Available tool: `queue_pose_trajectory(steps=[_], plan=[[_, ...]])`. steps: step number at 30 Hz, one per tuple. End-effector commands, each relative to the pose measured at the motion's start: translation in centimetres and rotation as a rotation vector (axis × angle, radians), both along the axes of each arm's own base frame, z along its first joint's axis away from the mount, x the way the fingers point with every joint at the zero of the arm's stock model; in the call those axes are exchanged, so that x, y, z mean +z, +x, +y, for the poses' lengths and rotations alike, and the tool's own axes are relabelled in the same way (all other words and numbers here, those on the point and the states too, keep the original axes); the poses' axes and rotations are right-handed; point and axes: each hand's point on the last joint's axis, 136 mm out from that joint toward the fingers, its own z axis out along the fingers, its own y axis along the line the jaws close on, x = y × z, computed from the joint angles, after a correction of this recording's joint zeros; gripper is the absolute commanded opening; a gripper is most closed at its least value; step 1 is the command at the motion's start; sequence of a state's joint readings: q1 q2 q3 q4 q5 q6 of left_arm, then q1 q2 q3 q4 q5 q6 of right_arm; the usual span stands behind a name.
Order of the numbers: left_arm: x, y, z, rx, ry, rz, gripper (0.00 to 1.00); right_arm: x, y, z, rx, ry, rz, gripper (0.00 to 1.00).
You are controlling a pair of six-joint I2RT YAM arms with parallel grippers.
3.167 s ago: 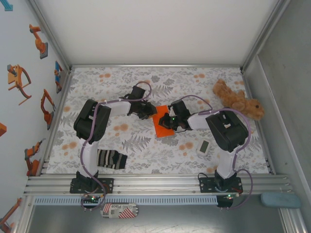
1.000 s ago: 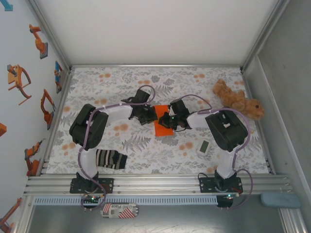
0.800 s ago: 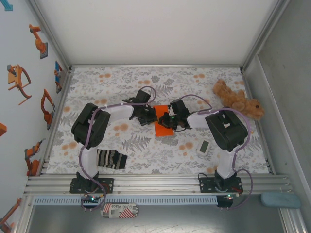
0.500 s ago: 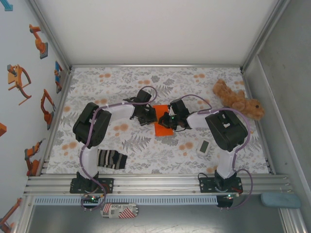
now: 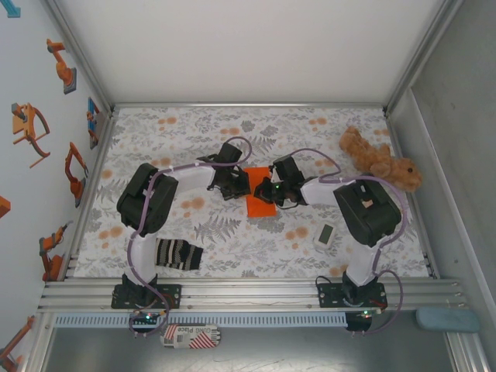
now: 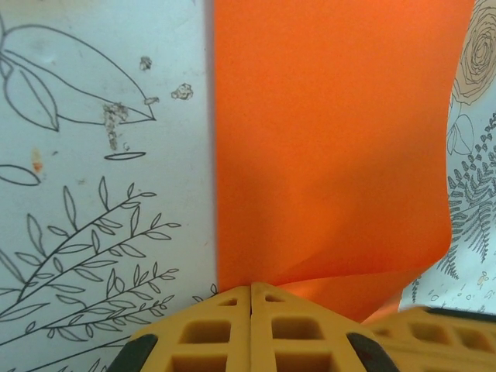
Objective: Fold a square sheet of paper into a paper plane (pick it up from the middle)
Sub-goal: Fold the triangle a second time at the center of the table.
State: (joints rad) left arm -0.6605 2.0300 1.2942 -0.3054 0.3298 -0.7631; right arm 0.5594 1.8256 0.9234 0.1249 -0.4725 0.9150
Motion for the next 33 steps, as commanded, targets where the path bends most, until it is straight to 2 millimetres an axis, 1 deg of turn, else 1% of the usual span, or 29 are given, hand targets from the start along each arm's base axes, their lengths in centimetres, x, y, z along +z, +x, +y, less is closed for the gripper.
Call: queue_pose_trajectory(steps=[1, 4, 9, 14, 17, 21, 23, 25, 27, 29, 30, 32, 33], plan=[[-3.1, -1.0, 1.8, -0.025, 0.113, 0.055, 0.0, 0.9, 0.4, -0.9, 0.018, -0.049, -0.052, 0.0], [-3.0, -0.8, 1.5, -0.04, 0.11, 0.053, 0.0, -0.3, 0.1, -0.8, 0.027, -0.05, -0.028, 0.0], [-2.9, -0.7, 1.5, -0.057, 0.109, 0.053, 0.0, -1.5, 0.0, -0.7, 0.036, -0.051, -0.004, 0.0], [-2.9, -0.6, 1.7, -0.067, 0.112, 0.052, 0.0, -2.9, -0.1, -1.2, 0.026, -0.07, 0.019, 0.0], [-2.9, -0.5, 1.8, -0.067, 0.109, 0.052, 0.0, -4.0, -0.5, -1.6, 0.018, -0.082, 0.036, 0.0], [-2.5, 0.0, 1.5, -0.069, 0.095, 0.044, 0.0, -5.6, -1.4, -2.2, -0.002, -0.093, 0.068, 0.0], [-1.7, 0.4, 1.1, -0.066, 0.078, 0.03, 0.0, -6.3, -1.7, -2.5, -0.016, -0.094, 0.085, 0.0], [-0.2, 1.1, 0.6, -0.052, 0.045, 0.001, 0.0, -6.9, -2.0, -2.8, -0.036, -0.099, 0.101, 0.0], [2.2, 2.1, -0.1, -0.025, -0.013, -0.061, 0.0, -7.3, -2.2, -3.1, -0.057, -0.105, 0.113, 0.0], [4.2, 2.4, -0.4, 0.002, -0.061, -0.098, 0.01, -7.4, -2.2, -3.4, -0.079, -0.109, 0.121, 0.0], [4.9, 2.3, -0.6, 0.015, -0.09, -0.102, 0.02, -7.5, -2.2, -3.5, -0.091, -0.11, 0.125, 0.0], [5.2, 1.4, -0.8, 0.029, -0.129, -0.072, 0.02, -7.6, -2.2, -3.6, -0.107, -0.108, 0.136, 0.0], [4.9, 0.6, -0.8, 0.035, -0.139, -0.052, 0.02, -7.7, -2.3, -3.6, -0.115, -0.108, 0.141, 0.0]])
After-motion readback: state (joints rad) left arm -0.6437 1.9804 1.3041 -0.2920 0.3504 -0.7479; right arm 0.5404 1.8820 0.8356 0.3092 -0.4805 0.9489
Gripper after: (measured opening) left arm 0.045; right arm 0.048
